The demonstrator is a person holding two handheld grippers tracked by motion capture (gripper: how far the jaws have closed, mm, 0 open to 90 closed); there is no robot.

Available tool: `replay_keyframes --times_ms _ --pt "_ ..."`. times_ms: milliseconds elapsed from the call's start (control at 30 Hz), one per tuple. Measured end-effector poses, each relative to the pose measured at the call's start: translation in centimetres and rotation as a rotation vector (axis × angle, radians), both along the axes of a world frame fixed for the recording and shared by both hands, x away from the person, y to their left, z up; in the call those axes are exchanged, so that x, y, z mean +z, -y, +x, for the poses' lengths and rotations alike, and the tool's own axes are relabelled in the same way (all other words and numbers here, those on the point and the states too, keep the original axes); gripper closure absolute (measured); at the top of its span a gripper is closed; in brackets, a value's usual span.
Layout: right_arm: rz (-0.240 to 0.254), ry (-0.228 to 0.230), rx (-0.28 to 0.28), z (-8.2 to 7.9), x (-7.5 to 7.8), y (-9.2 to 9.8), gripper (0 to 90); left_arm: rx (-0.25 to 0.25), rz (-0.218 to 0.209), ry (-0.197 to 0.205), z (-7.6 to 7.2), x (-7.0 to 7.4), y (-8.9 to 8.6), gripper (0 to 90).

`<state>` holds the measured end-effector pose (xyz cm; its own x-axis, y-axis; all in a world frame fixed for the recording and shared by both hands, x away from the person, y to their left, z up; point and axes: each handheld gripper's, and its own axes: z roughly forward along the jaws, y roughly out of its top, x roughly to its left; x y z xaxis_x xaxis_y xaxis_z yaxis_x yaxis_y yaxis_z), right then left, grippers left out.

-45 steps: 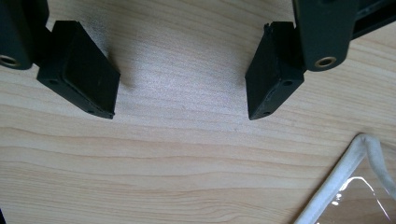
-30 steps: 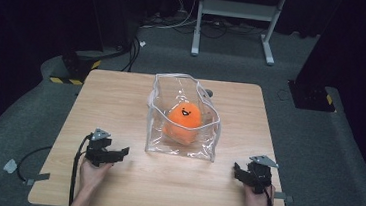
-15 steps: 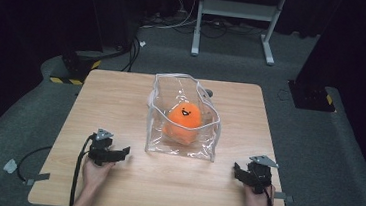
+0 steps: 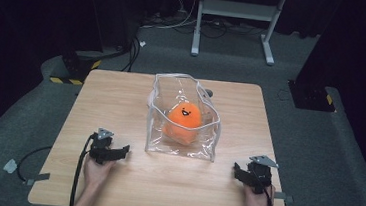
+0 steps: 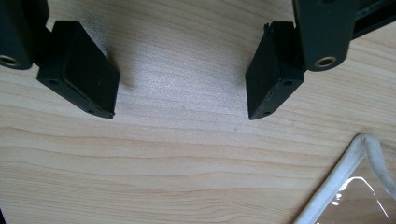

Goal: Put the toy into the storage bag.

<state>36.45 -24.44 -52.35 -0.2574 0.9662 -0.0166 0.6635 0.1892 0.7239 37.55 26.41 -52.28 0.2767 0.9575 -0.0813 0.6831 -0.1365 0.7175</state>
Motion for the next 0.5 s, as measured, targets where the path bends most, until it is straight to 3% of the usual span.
replay_keyframes --times_ms 500 --pt "0.000 0.000 0.000 0.00 0.00 0.00 25.6 0.055 0.045 0.039 0.12 -0.43 -0.09 18.8"
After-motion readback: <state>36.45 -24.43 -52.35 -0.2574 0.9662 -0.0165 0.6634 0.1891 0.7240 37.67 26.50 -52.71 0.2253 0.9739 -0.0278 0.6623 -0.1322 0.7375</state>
